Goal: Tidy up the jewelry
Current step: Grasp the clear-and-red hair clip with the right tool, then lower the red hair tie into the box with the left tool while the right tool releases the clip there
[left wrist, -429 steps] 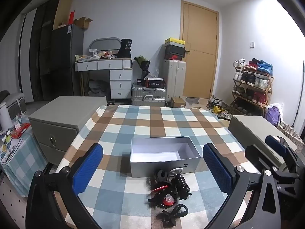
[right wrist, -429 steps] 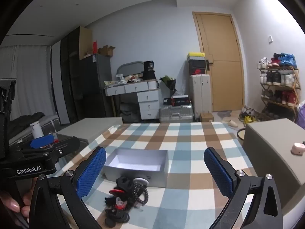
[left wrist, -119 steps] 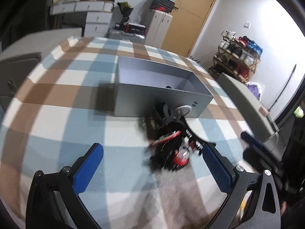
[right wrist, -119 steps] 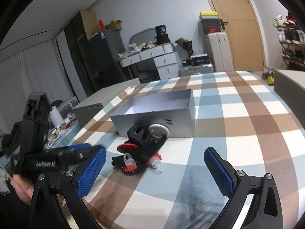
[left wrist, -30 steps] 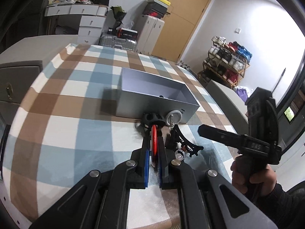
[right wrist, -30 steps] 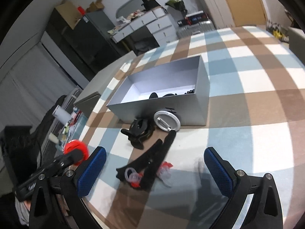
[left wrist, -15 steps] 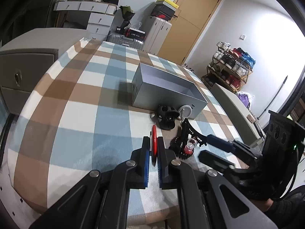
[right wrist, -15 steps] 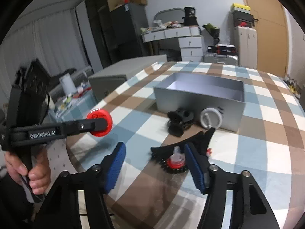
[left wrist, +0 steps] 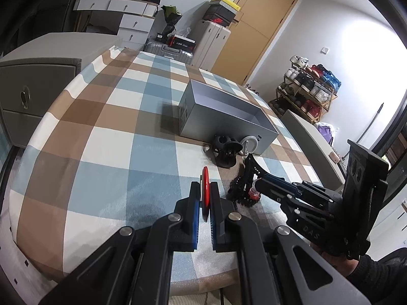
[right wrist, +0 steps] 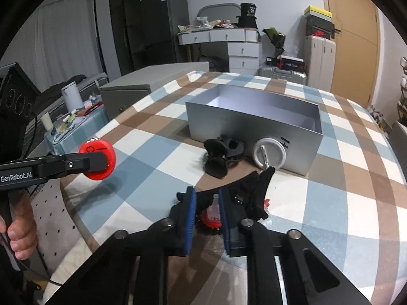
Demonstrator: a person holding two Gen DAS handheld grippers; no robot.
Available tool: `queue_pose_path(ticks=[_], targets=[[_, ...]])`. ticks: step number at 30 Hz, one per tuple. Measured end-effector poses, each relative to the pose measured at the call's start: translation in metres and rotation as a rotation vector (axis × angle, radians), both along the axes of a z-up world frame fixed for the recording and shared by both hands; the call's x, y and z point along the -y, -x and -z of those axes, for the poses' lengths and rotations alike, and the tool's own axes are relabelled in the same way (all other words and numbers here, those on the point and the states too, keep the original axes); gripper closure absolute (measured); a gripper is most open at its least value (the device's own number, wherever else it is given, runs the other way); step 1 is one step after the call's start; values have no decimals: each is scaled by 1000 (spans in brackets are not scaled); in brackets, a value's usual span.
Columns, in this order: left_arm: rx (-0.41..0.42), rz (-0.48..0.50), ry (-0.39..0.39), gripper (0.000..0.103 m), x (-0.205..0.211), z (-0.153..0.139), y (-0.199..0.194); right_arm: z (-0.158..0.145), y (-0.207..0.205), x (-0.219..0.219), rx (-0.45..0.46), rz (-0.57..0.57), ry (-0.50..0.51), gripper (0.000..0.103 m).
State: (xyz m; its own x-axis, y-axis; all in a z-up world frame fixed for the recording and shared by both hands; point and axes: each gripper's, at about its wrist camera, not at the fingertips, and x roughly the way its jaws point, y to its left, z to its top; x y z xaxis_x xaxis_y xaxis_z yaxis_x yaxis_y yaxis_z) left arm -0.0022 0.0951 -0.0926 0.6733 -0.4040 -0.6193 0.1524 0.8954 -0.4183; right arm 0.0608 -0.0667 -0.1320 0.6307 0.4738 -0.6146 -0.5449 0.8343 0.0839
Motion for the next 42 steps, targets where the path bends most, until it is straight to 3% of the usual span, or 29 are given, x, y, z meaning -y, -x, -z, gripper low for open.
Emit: queue_pose_path(ticks=[7, 20, 32, 42], targets=[[6, -6, -19, 101, 4, -4, 0, -5, 2, 8, 15, 7, -32, 99], [40, 27, -69, 101, 28, -27, -15, -39, -11, 43, 10, 28, -214, 99], [121, 72, -97, 101, 53, -61, -73, -83, -55, 69, 54, 7, -337, 99], [76, 162, -94, 101, 84, -52, -126, -87, -108, 71, 56, 17, -326, 99]])
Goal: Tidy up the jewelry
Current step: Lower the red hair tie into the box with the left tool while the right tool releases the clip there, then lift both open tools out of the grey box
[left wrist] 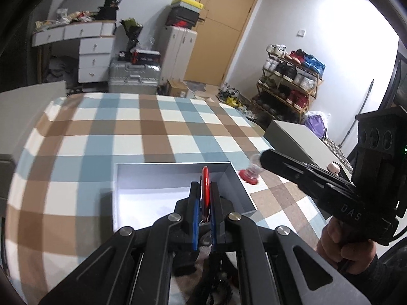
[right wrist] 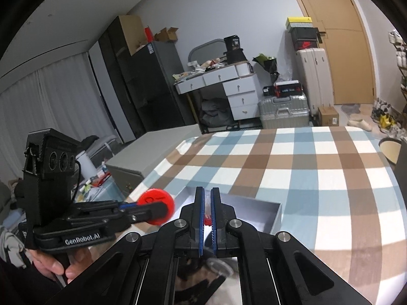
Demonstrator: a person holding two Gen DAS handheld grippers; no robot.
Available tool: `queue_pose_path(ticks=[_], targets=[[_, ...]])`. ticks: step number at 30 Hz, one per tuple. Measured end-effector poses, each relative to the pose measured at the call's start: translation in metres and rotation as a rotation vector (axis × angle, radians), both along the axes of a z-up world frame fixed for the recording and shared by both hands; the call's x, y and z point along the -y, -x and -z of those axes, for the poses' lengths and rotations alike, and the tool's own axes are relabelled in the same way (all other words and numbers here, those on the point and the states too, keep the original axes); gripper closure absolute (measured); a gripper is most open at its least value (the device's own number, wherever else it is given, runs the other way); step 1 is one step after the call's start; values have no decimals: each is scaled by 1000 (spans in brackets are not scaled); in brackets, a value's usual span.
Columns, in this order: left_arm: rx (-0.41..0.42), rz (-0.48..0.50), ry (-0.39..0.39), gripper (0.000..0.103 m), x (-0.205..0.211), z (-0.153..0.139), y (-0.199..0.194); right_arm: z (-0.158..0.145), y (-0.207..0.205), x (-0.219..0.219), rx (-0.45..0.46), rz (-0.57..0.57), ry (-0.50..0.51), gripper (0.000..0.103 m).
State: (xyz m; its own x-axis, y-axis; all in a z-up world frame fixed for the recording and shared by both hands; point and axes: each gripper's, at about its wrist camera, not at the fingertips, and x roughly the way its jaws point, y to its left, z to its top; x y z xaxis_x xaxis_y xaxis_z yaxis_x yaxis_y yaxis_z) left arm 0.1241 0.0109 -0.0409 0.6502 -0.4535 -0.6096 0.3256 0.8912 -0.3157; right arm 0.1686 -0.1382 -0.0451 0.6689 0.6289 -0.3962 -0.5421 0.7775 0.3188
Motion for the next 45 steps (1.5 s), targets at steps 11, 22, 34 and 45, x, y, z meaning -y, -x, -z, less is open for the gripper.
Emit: queue_pose_path(ticks=[11, 22, 34, 45], targets=[[-81, 52, -8, 101, 19, 23, -31, 33, -46, 5, -114, 22, 14, 99], [-137, 113, -9, 101, 30, 34, -43, 49, -60, 4, -152, 41, 39, 96], [-118, 56, -11, 55, 17, 23, -33, 29, -40, 27, -94, 78, -30, 48], [-35, -17, -68, 54, 13, -2, -1, -1, 5, 35, -11, 86, -36, 28]])
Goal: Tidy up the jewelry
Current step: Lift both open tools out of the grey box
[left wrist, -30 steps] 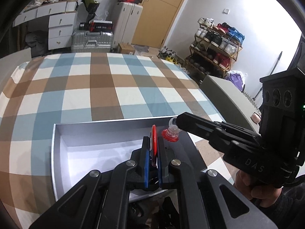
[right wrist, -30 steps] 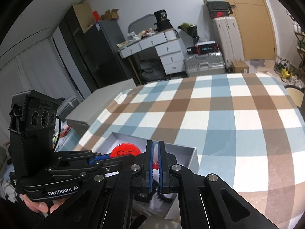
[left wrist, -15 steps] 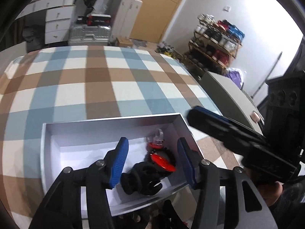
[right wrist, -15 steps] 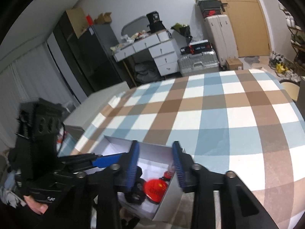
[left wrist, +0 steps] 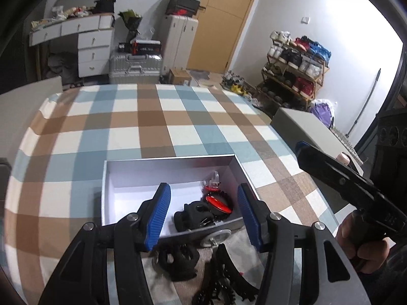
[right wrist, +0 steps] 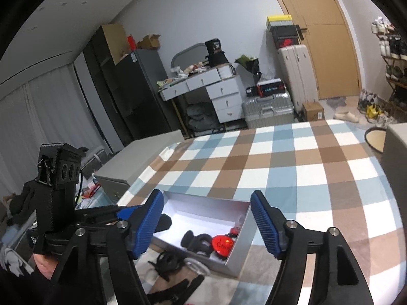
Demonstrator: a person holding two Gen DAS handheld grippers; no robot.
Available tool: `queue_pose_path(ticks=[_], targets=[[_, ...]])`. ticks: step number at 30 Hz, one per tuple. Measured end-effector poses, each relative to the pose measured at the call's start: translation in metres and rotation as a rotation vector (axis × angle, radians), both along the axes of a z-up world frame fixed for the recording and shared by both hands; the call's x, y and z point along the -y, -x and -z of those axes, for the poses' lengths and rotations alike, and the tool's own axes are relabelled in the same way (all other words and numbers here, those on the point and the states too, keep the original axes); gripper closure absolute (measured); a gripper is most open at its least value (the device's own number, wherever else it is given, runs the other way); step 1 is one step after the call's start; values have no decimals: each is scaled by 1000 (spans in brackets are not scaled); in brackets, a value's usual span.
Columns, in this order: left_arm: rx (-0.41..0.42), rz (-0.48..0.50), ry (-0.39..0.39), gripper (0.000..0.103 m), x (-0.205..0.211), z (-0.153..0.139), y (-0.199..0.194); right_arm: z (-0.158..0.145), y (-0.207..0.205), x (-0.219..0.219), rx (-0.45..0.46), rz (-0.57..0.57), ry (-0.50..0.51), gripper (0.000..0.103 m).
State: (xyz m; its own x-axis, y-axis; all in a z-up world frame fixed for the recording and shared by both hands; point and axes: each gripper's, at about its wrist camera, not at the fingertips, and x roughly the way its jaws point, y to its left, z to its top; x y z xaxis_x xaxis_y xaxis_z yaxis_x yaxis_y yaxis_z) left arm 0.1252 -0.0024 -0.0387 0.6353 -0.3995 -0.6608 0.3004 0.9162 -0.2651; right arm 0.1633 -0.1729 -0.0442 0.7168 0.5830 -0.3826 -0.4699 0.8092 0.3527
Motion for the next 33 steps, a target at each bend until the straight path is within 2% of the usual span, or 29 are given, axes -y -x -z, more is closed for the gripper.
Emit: queue_pose_path(ticks=[3, 6, 9, 12, 18, 25, 30, 33], targets=[[41, -27, -25, 49, -2, -8, 13, -7, 13, 1, 26, 4, 7, 23], [81, -62, -47, 33, -4, -14, 25, -13, 27, 2, 54, 10, 10, 17], [117, -98, -57, 30, -7, -18, 37, -19, 40, 1, 67, -8, 16, 16], [138, -153, -74, 21, -13, -19, 46, -22, 53, -1, 88, -12, 32, 15], [123, -226, -47, 18, -30, -10, 67, -15, 79, -4, 114, -24, 49, 7], [67, -306, -58, 10, -44, 19, 93, 15, 92, -4, 45, -32, 84, 5], [69, -291, -76, 8, -45, 28, 105, 39, 97, -10, 8, -51, 162, 5], [56, -283, -80, 8, -46, 34, 109, 57, 95, -16, -25, -56, 246, 5]])
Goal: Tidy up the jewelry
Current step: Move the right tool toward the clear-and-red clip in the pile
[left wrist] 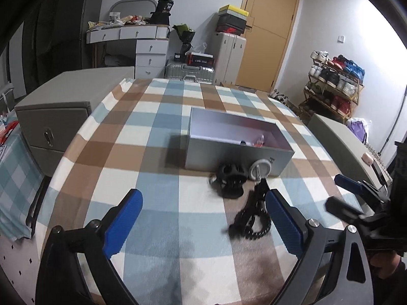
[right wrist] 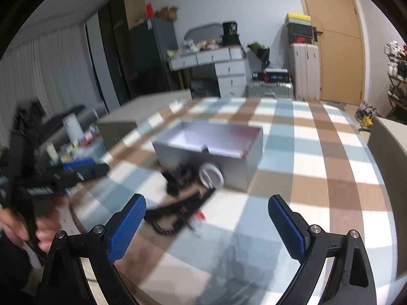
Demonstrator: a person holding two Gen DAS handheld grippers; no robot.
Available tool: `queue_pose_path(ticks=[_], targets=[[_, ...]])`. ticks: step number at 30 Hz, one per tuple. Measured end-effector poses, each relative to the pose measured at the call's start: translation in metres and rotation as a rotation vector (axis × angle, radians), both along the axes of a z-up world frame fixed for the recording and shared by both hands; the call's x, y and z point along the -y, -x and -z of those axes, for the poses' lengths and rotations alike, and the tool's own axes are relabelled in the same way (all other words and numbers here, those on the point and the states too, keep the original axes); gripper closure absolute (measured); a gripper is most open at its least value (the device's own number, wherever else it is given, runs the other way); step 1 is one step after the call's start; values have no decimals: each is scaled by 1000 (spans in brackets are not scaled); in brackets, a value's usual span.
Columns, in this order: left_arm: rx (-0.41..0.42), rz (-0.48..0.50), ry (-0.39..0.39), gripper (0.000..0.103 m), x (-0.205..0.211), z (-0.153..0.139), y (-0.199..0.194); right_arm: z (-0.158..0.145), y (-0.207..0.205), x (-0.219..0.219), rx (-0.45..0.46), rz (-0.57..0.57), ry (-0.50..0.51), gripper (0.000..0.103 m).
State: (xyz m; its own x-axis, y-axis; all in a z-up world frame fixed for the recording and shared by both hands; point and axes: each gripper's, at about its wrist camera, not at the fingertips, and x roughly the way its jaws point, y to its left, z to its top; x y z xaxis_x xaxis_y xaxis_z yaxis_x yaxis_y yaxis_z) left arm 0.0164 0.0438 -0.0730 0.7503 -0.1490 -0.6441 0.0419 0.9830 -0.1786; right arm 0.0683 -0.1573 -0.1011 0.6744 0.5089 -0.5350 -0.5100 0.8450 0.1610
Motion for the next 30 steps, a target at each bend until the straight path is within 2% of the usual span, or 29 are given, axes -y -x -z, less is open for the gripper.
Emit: queue_pose_path(ticks=[4, 7, 15, 17, 20, 22, 24, 27, 28, 30], targets=[[-38, -6, 20, 8, -4, 9, -1, 25, -10, -6, -63, 4, 99, 8], [-60, -9, 29, 8, -6, 15, -1, 40, -16, -15, -103, -27, 149, 17], [-96, 2, 32, 8, -6, 25, -2, 53, -23, -36, -125, -85, 213, 33], [-106, 3, 37, 8, -7, 27, -3, 54, -24, -39, -127, -88, 218, 40], [-120, 3, 48, 8, -9, 31, -3, 52, -26, -41, -128, -96, 213, 64], [-128, 3, 51, 8, -9, 32, -5, 52, -28, -40, -140, -99, 192, 67], [-135, 3, 53, 8, -9, 33, -4, 52, -30, -41, -149, -113, 173, 86], [-148, 2, 53, 8, -8, 35, -4, 53, -28, -43, -146, -118, 176, 93], [-152, 1, 54, 8, -8, 35, -4, 53, -28, -43, -151, -122, 169, 98], [-159, -1, 57, 8, -8, 35, -4, 53, -28, -41, -161, -115, 152, 98]])
